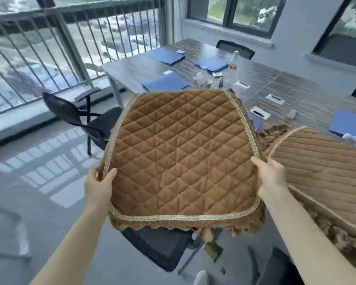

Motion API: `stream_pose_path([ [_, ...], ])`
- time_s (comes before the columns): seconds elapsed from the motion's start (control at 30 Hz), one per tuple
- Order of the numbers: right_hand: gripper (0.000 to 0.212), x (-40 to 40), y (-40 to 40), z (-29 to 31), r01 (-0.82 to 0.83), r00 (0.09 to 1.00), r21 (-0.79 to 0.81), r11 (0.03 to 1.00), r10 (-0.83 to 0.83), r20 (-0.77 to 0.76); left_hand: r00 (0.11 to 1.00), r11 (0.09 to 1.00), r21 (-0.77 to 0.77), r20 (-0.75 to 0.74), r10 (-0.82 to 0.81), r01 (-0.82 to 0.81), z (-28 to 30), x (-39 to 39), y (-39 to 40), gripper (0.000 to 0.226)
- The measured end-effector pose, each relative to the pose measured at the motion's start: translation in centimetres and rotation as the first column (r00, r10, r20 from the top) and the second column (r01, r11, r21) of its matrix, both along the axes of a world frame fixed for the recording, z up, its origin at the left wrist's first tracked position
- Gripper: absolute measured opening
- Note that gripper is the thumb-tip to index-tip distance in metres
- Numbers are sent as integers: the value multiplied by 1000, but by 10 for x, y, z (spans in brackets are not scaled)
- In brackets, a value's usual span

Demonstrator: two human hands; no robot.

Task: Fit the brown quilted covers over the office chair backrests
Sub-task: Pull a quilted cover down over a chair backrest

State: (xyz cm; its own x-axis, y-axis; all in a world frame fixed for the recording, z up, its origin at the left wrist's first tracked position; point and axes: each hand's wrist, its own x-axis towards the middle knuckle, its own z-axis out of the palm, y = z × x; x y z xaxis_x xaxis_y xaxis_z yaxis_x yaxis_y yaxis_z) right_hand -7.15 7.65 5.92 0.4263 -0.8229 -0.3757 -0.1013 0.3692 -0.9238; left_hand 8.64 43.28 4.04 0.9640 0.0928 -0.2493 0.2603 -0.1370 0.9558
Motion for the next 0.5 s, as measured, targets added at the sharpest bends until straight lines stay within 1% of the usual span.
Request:
stream_pose_path([
  [0.13, 11, 44, 104, 1, -163, 987, 3, 987, 163, 17, 981, 981, -9, 19, 192, -192, 0, -16, 123, 12],
  [0.2, 17, 62, 151, -1, -222, 975, -12, 975, 222, 4, 964, 965, -8, 35, 262, -262, 0, -25, 176, 17],
  [0.23, 15, 69, 172, -3, -248, 969, -8, 969, 248, 3, 953, 954, -16, 40, 299, -299, 0, -30, 198, 18],
  [0.33, 6, 91, 244, -6, -348, 938, 23, 937, 348, 7, 919, 920, -6, 53, 391, -392, 2, -47, 272, 17],
  [0.43, 7, 110, 311, -6, -464, 886, 38, 885, 464, 13, 874, 875, -2, 52, 483, -484, 7, -62, 339, 24],
  [0.5, 15, 123, 346, -7, -514, 858, 40, 857, 514, 15, 851, 853, -2, 59, 521, -522, 10, -69, 372, 23],
])
